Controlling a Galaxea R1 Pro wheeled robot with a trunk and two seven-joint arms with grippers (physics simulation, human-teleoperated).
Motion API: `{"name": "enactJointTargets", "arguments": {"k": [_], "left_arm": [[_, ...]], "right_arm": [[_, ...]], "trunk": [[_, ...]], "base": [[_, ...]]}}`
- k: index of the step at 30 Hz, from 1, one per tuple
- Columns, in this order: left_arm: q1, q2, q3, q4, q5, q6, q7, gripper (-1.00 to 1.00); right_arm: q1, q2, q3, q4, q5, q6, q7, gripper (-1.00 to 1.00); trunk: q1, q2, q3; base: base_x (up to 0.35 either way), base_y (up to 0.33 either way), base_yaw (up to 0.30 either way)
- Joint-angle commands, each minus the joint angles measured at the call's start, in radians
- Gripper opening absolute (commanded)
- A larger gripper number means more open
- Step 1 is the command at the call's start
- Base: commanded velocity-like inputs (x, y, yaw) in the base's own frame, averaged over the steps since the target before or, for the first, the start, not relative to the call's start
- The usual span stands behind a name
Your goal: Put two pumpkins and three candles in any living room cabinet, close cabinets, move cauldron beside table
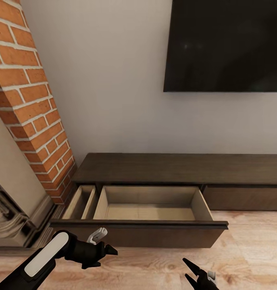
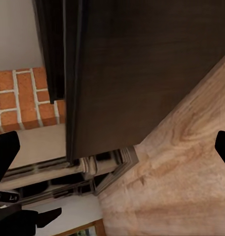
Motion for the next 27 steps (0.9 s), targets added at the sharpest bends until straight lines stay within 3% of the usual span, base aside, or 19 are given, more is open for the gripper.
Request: {"name": "enactJointTargets", "arguments": {"k": [1,8,12,14,18,22,27], "left_arm": [[-0.001,0.001,-0.002,-0.001,0.010,-0.001,0.010,1.00],[-0.001,0.000,-0.002,-0.001,0.007,-0.001,0.011,1.00],[-0.001,0.000,-0.001,-0.001,0.003,-0.001,0.011,1.00],[-0.001,0.000,-0.001,-0.001,0.001,-0.001,0.011,1.00],[-0.001,0.000,-0.002,-0.001,-0.002,-0.002,0.015,1.00],[-0.001,0.000,0.006,-0.001,-0.003,-0.003,0.053,1.00],[-0.001,0.002,0.014,-0.001,-0.004,-0.004,0.129,1.00]], "right_arm": [[-0.001,-0.001,0.006,0.000,-0.010,0.009,0.002,1.00],[-0.001,0.003,0.005,0.001,0.046,-0.021,-0.006,1.00],[-0.001,0.002,0.007,0.001,0.056,-0.020,-0.043,1.00],[-0.001,0.000,0.007,0.000,0.058,-0.018,-0.090,1.00],[0.000,0.001,0.030,-0.002,0.062,-0.012,-0.257,1.00],[-0.001,0.003,0.075,-0.011,0.062,-0.014,-0.477,1.00],[-0.001,0.005,0.083,-0.012,0.062,-0.023,-0.538,1.00]], "trunk": [[-0.004,0.007,0.002],[-0.031,0.056,0.024],[-0.046,0.084,0.037],[-0.054,0.098,0.043],[-0.069,0.126,0.056],[-0.085,0.154,0.068],[-0.104,0.189,0.084]], "base": [[0.000,0.000,0.000],[0.000,0.000,0.000],[0.000,0.000,0.000],[0.000,0.000,0.000],[0.000,0.000,0.000],[0.000,0.000,0.000],[0.000,0.000,0.000]]}}
